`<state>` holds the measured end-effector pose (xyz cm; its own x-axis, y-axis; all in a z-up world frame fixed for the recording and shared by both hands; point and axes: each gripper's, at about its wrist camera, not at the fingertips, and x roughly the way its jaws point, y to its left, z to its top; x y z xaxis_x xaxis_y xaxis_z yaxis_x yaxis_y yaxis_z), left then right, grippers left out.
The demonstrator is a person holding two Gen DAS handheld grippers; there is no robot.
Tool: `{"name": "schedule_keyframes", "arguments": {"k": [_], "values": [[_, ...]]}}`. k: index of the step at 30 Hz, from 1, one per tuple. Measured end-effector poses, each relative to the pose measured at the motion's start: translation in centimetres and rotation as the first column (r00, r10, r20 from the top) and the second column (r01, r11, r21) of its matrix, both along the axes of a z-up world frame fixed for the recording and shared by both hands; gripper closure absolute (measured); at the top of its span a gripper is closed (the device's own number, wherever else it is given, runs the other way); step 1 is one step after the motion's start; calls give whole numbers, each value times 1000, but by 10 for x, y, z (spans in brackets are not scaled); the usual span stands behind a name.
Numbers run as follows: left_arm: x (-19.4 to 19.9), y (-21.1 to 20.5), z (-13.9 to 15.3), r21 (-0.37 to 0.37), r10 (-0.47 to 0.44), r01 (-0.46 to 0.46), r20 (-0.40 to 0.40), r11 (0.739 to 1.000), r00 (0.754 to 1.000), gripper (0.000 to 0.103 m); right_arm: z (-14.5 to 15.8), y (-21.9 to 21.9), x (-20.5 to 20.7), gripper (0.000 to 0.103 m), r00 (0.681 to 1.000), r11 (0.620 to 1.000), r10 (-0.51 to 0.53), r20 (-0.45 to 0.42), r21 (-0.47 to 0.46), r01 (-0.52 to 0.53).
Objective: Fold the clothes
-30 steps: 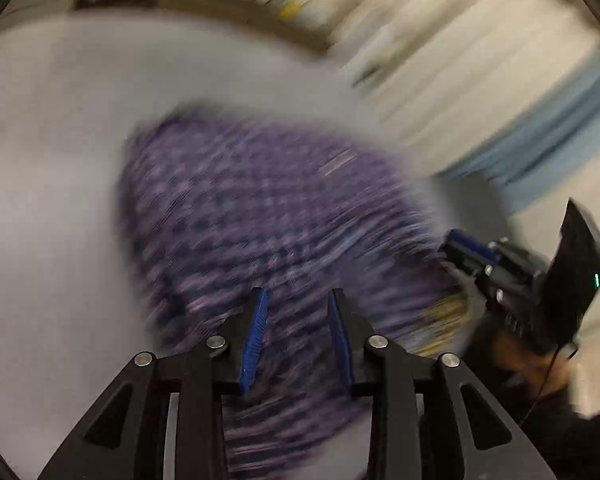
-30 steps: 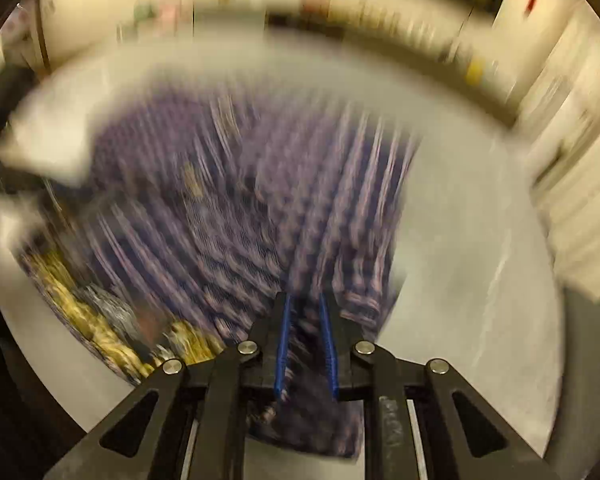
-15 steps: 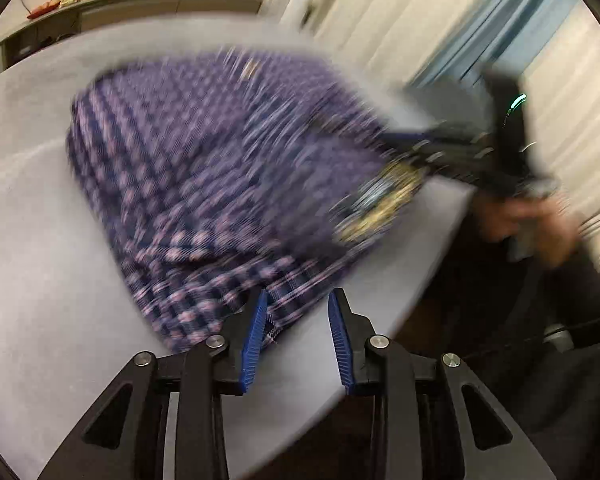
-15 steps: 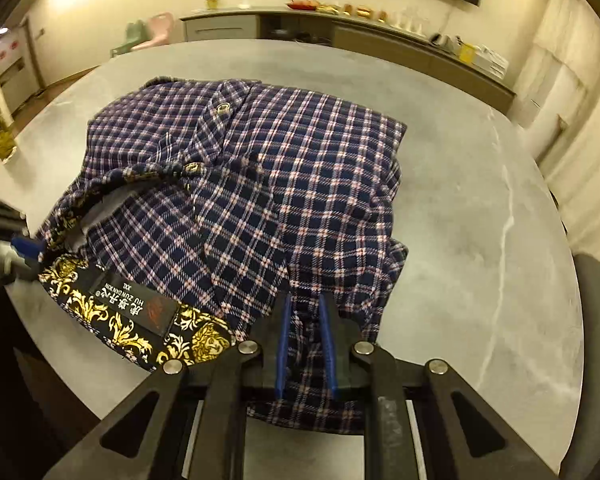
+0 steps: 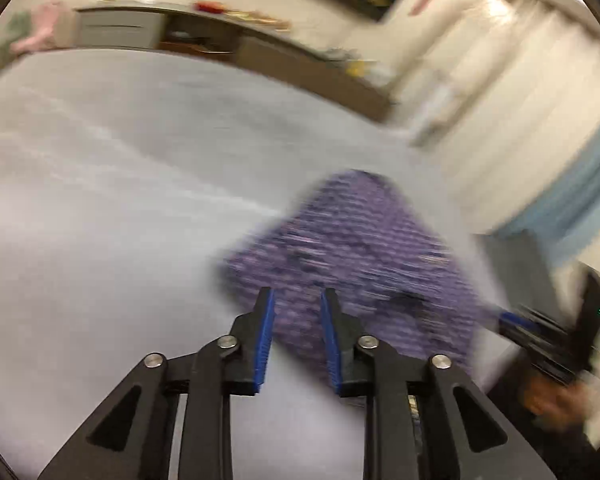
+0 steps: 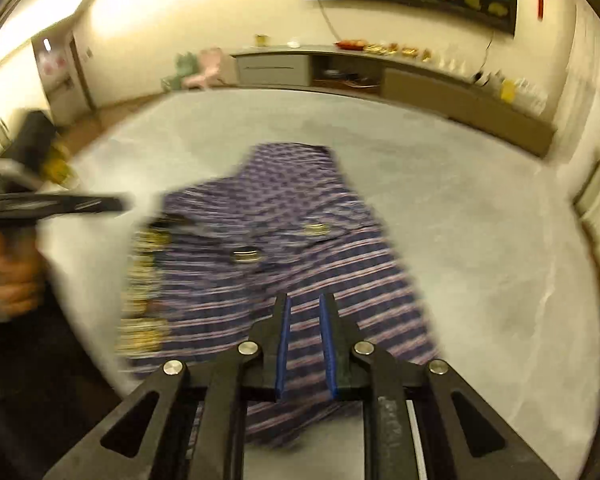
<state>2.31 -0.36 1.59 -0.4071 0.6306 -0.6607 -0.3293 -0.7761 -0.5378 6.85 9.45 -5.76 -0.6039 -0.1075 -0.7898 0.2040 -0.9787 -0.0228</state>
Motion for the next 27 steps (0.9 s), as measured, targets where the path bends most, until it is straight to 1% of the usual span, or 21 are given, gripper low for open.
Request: {"name": "schedule_keyframes", "arguments": {"k": [1,2,4,5,6,7,8,9,10,12,13,14,16,18,20,22,23,24,25,26,27], "values": [[4,16,0,26,-60,60,18,998,998,75,-14,4,-8,87,1000,998,-8,18,65,7],[4,33,-7,10,-93,92,33,996,995,75,-27,7,-15,87,999,992,-15,38,125,10],[2,55,-29,-66,-111,114,57,991,992,76,-42,9,-14,87,997,986,-8,83,166,-6],[-5,63,-41,-94,-111,118,77,989,991,78,-39,9,-3,87,998,984,-22,61,179,11],[-15,65,-48,-107,-105,113,83,988,991,87,-37,4,0,87,996,985,-54,78,167,40],[-26,62,-50,-130,-94,104,81,986,992,101,-36,0,4,87,992,985,-85,95,155,69],[-40,59,-50,-144,-77,89,87,986,993,100,-34,-7,8,87,988,986,-104,114,140,88],[-54,57,-48,-142,-60,73,96,987,994,100,-33,-25,15,87,989,995,-44,138,94,31],[-68,59,-47,-160,-40,54,89,986,995,100,-31,-44,22,86,987,999,18,160,47,-26],[-94,62,-40,-225,-1,10,43,974,999,101,-28,-78,35,86,972,991,136,191,-45,-129],[-103,61,-31,-221,9,-3,29,975,1000,99,-22,-76,29,86,975,990,137,173,-45,-131],[-107,56,-18,-195,3,2,22,981,1000,97,-17,-73,24,86,978,990,138,156,-45,-132],[-100,46,7,-137,-32,32,-1,990,999,82,-5,-69,13,86,983,990,140,121,-45,-135],[-82,25,31,-88,-32,28,-45,996,998,73,6,-65,1,86,986,989,141,85,-45,-138],[-62,7,47,-52,-23,19,-82,998,996,71,16,-60,-10,86,989,989,141,51,-44,-139],[-31,-15,59,-5,-63,63,-91,998,994,69,14,-49,-32,86,991,991,129,29,-23,-129],[-11,-26,62,14,-105,106,-80,994,991,69,14,-46,-42,84,992,992,127,16,-10,-127],[6,-22,56,19,-156,158,-60,987,986,69,13,-42,-52,81,992,992,125,5,0,-125],[17,-11,47,13,-201,202,-40,979,979,69,14,-39,-52,78,992,992,127,7,-5,-127],[24,1,35,-20,-235,235,-17,972,972,69,14,-37,-52,78,991,991,130,9,-10,-130],[29,14,22,-72,-261,261,9,963,965,69,15,-35,-52,78,991,991,132,11,-15,-132]]}}
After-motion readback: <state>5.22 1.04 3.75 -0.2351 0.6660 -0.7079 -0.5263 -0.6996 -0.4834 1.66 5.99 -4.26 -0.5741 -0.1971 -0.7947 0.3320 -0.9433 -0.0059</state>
